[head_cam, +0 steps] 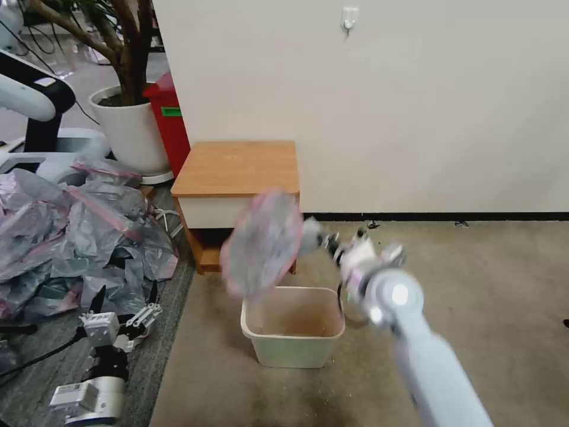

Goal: Pick up the garbage bag from the table and place it over the trash can.

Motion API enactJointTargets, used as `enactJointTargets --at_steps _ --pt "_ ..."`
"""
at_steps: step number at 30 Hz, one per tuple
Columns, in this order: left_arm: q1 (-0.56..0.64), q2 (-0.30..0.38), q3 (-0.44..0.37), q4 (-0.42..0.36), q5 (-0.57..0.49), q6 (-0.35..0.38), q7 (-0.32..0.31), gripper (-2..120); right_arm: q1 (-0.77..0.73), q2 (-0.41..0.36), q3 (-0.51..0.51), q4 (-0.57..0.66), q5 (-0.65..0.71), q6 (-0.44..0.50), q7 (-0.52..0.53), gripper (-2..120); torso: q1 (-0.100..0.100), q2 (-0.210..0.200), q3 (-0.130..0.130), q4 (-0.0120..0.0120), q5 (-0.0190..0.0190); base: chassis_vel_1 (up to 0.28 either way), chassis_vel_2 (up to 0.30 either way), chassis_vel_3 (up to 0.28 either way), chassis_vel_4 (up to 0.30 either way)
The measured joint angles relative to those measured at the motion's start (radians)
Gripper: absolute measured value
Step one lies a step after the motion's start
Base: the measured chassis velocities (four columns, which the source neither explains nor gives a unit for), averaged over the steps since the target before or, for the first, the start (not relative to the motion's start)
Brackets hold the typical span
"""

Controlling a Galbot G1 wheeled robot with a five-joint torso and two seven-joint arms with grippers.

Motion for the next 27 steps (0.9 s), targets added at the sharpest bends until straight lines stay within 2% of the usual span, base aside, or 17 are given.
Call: enactJointTargets --at_steps 6,16,27 --pt "0.003 -0.008 0.003 0.001 0.006 -0.004 0.0 100 -0.064 0.041 -0.05 0.002 -0.071 0.019 0.002 0 0.0 0.0 0.0 0.0002 0.0 0.0 0.0 0.0 0.0" --pt "0.001 -0.006 0.01 0.002 0.009 -0.007 0.002 100 -0.154 0.014 -0.056 0.084 -0.112 0.04 0.01 0 0.0 0.0 0.0 0.0001 0.0 0.0 0.0 0.0 0.0" --pt "-0.009 0.01 0.021 0.011 0.009 -0.004 0.002 100 -0.21 0.006 -0.085 0.107 -0.209 0.064 0.013 0 0.0 0.0 0.0 0.0001 0.0 0.0 0.0 0.0 0.0"
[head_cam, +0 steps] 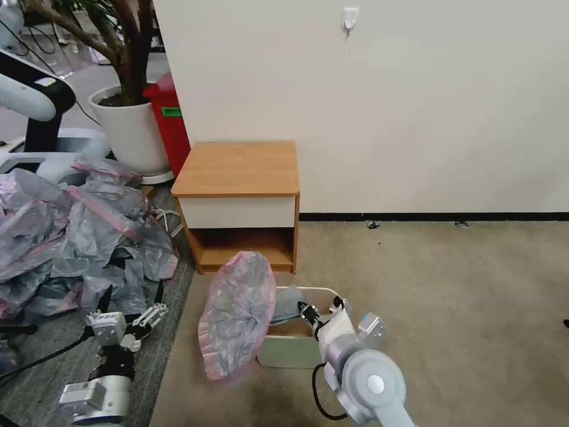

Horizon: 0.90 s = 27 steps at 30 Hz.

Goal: Pick up the garbage bag from the table and place it over the trash can.

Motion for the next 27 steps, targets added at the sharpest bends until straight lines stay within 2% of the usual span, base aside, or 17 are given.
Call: enactJointTargets --at_steps 19,21,25,27 --pt "-0.022 0.017 0.013 0.026 0.0 0.003 0.001 100 -0.016 0.009 -0.054 -0.043 -0.172 0.008 -0.028 0 0.0 0.0 0.0 0.0 0.0 0.0 0.0 0.0 0.0" --pt "-0.024 0.019 0.013 0.028 -0.001 0.004 0.001 100 -0.015 0.005 -0.056 -0.044 -0.183 0.005 -0.033 3 0.0 0.0 0.0 0.0 0.0 0.0 0.0 0.0 0.0" --pt "-0.032 0.028 0.015 0.037 -0.001 0.005 0.002 100 0.005 -0.018 -0.057 -0.057 -0.233 -0.007 -0.042 21 0.0 0.0 0.0 -0.0001 0.0 0.0 0.0 0.0 0.0" --pt "-0.032 0.029 0.015 0.037 -0.001 0.005 0.002 100 0.008 -0.022 -0.057 -0.058 -0.237 -0.009 -0.042 24 0.0 0.0 0.0 -0.0001 0.0 0.0 0.0 0.0 0.0"
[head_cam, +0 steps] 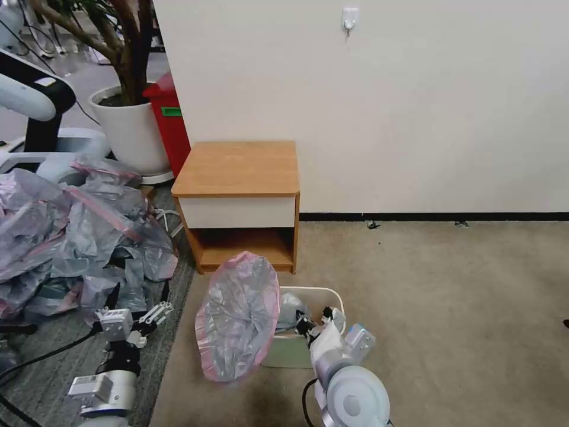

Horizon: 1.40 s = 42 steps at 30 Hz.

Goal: Pick up the garbage bag from the table and place it over the trash can.

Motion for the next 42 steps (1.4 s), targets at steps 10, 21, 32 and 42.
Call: enactJointTargets --at_steps 10,21,32,42 --pt "0.0 0.012 0.008 -0.001 0.007 0.002 0.002 100 0.003 -0.042 0.015 0.001 -0.062 -0.015 -0.001 63 0.0 0.0 0.0 0.0 0.0001 0.0 0.0 0.0 0.0" --pt "0.005 0.022 0.015 -0.009 0.025 -0.001 0.007 100 -0.016 -0.067 0.05 0.043 -0.092 -0.019 0.002 100 0.0 0.0 0.0 0.0 -0.0001 0.0 0.0 0.0 0.0" --pt "0.017 0.03 0.015 -0.03 0.011 -0.001 0.068 100 -0.001 -0.069 0.064 0.067 -0.088 -0.028 0.004 114 0.0 0.0 0.0 0.0 0.0 0.0 0.0 0.0 0.0" --pt "0.026 0.021 0.02 -0.031 0.019 -0.006 0.078 100 0.005 -0.068 0.068 0.127 -0.004 -0.045 -0.002 107 0.0 0.0 0.0 0.0 0.0 0.0 0.0 0.0 0.0"
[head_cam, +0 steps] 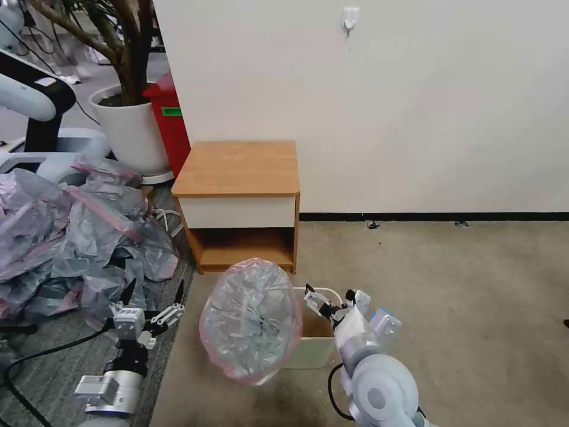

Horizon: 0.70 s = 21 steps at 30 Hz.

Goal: Pick up the garbage bag from the table and place it over the trash can.

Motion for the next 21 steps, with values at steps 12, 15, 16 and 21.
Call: enactJointTargets --at_steps 12,15,16,21 --pt "0.047 0.036 0.056 -0.114 -0.274 0.117 0.3 100 -0.02 -0.06 0.082 0.094 0.003 0.004 -0.13 100 0.0 0.0 0.0 0.0 0.0001 0.0 0.0 0.0 0.0" --pt "0.032 0.059 0.071 -0.111 -0.344 0.203 0.375 100 -0.024 -0.064 0.099 0.099 0.001 0.009 -0.131 100 0.0 0.0 0.0 0.0 0.0002 0.0 0.0 0.0 0.0" --pt "0.032 0.059 0.071 -0.111 -0.344 0.203 0.375 100 -0.024 -0.064 0.099 0.099 0.001 0.009 -0.131 100 0.0 0.0 0.0 0.0 0.0002 0.0 0.0 0.0 0.0" --pt "-0.014 0.075 0.107 -0.065 -0.316 0.341 0.367 100 -0.042 -0.063 0.119 0.101 -0.009 0.025 -0.131 100 0.0 0.0 0.0 0.0 0.0 0.0 0.0 0.0 0.0"
